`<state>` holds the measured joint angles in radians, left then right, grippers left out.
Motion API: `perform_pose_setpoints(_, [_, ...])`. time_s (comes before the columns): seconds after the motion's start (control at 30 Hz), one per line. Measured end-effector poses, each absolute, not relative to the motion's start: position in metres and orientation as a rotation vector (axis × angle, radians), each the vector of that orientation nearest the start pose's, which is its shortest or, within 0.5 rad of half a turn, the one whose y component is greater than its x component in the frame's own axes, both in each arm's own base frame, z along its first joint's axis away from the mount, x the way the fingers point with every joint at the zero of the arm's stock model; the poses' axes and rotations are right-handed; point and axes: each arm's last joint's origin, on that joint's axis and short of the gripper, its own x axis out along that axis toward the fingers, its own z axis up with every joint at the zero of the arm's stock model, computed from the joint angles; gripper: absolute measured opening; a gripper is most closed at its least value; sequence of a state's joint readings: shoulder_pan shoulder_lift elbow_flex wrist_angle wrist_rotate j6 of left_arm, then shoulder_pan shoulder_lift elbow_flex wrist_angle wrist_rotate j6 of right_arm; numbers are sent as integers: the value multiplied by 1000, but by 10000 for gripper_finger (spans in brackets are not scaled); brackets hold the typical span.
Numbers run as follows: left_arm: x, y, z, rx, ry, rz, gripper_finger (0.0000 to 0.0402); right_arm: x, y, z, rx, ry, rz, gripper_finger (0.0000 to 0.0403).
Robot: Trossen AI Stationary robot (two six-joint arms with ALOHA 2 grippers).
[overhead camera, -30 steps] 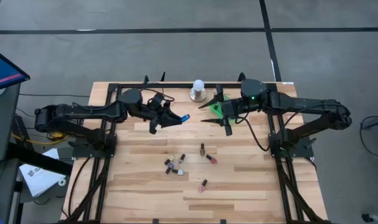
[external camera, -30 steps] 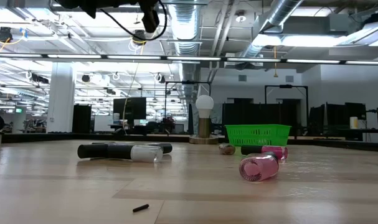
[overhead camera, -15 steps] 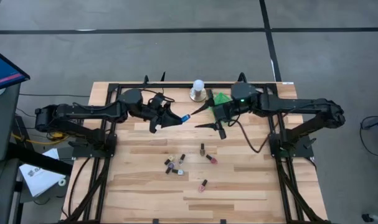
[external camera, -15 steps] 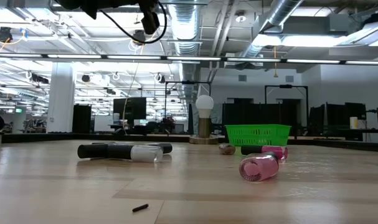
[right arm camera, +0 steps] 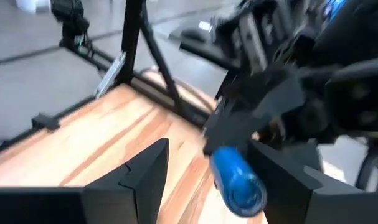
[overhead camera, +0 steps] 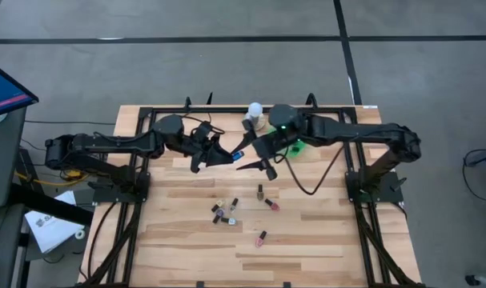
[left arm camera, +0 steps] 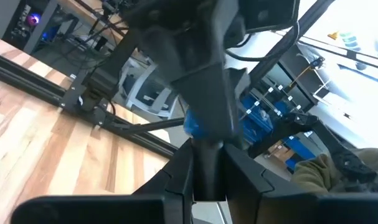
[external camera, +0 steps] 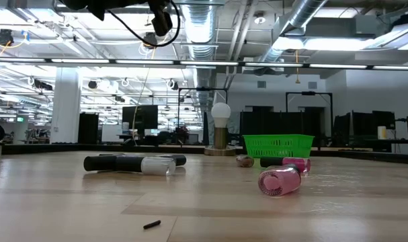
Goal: Pick & Place Nail Polish
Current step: Put the blue nail polish bottle into the green bin
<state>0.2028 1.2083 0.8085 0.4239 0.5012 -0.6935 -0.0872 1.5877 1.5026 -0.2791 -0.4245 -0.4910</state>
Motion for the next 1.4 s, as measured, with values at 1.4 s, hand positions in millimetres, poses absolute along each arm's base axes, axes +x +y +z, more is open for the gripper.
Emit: perform_pose_setpoints(1.4, [266,41,313,-671,62,-267,178,334,-51,395,-302,369,281,59])
